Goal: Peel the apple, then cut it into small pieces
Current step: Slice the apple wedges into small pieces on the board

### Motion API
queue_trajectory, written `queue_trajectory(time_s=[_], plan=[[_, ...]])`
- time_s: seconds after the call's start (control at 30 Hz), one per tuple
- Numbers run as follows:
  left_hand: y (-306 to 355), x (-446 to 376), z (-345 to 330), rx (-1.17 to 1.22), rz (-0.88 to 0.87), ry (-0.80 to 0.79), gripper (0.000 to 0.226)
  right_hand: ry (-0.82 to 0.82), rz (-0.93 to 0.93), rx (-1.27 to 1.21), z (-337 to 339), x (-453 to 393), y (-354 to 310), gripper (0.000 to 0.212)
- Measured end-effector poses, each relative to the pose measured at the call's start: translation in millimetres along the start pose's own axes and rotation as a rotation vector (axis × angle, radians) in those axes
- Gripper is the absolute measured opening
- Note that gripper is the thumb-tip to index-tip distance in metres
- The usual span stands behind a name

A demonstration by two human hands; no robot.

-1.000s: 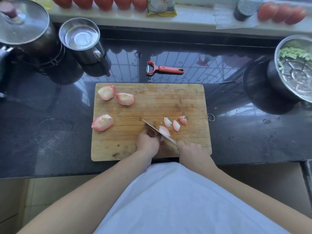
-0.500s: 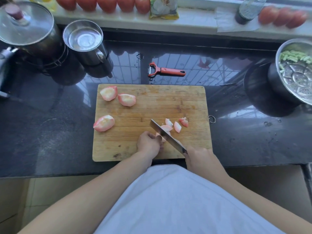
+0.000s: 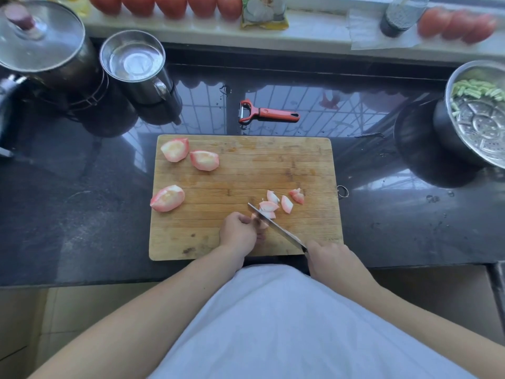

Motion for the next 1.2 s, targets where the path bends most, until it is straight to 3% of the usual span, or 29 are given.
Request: queue_trajectory(time_s=[0.2, 0.37, 0.7, 1.0, 1.2], plan=[[8, 5, 0, 0.022, -0.033, 0.001, 0.025, 0.113, 0.031, -0.118, 9, -37, -46, 0.01], [5, 5, -1, 0.014, -0.012, -0.01, 0.019, 0.138, -0.051, -0.298, 16, -29, -22, 0.015], [2, 3, 0, -0.011, 0.008, 0.015, 0.019, 0.099, -0.005, -0.094, 9, -1, -11, 0.013], [5, 5, 1, -0.017, -0.014, 0.014, 0.032, 0.038, -0.03, -0.049, 11, 2, -14, 0.013], [8, 7, 2, -0.042, -0.043, 0.025, 0.026, 0.011, -0.033, -0.072, 8, 3, -16, 0.01]])
Point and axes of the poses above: each hand's wrist, its own x-axis away from the middle knuckle, its own z-axis out of the back of the hand, y = z × x, the point moved 8 cm from there along -x, towards the middle knuckle, and after that the axes turned 11 degrees about -z, right-handed, at the moved point
